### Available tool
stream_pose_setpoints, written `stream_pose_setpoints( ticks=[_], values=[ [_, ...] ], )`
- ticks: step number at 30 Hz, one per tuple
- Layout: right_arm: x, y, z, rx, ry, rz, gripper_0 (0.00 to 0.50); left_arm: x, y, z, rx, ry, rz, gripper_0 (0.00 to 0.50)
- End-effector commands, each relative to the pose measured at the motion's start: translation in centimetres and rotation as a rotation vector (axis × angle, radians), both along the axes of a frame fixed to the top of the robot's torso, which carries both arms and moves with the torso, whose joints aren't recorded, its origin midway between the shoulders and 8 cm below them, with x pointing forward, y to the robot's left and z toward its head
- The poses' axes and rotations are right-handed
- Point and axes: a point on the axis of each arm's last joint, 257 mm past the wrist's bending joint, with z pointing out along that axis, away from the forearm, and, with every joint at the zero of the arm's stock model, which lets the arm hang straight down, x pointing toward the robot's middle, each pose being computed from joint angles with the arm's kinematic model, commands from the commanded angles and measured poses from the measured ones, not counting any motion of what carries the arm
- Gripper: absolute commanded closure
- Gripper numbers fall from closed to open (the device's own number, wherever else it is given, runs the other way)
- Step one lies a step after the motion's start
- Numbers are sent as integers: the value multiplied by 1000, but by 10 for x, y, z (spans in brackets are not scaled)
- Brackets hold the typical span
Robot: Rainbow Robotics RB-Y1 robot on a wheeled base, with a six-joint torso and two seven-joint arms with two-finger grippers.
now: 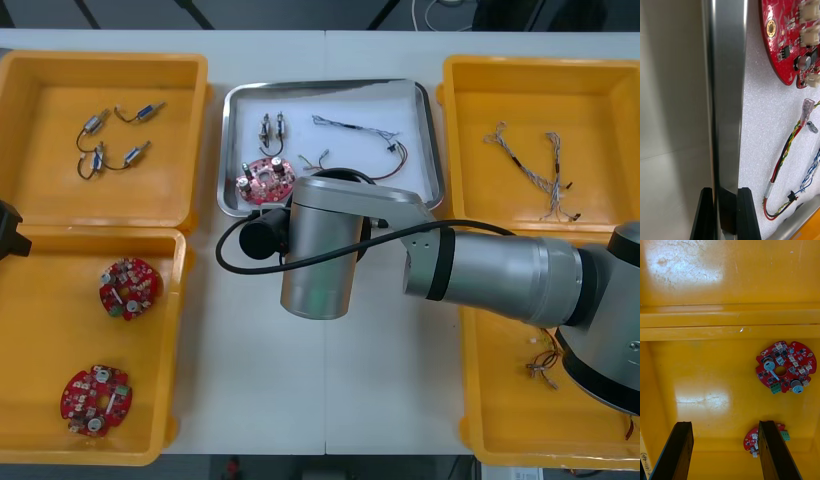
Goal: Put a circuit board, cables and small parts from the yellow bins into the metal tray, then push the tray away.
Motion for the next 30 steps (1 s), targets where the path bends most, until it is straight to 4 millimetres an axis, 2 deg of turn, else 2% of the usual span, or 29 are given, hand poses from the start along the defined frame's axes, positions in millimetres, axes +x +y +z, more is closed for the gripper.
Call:
stream_pose_setpoints(
  ticks=[1,10,20,27,28,29,30],
  values=[
    [16,28,36,-4,-69,51,500,-3,7,3,-25,-17,75,0],
    [43,24,55,-9,-103,29,500,-3,7,3,-25,-17,75,0],
    [68,31,73,19,-158,45,500,-3,7,3,-25,-17,75,0],
    [71,31,77,27,-165,40,496,-3,7,3,-25,-17,75,0],
    [72,29,77,24,-165,38,456,-3,7,3,-25,-17,75,0],
    [71,30,77,24,-166,39,339,-3,7,3,-25,-17,75,0],
    [72,29,77,27,-167,36,253,-3,7,3,-25,-17,75,0]
  ],
)
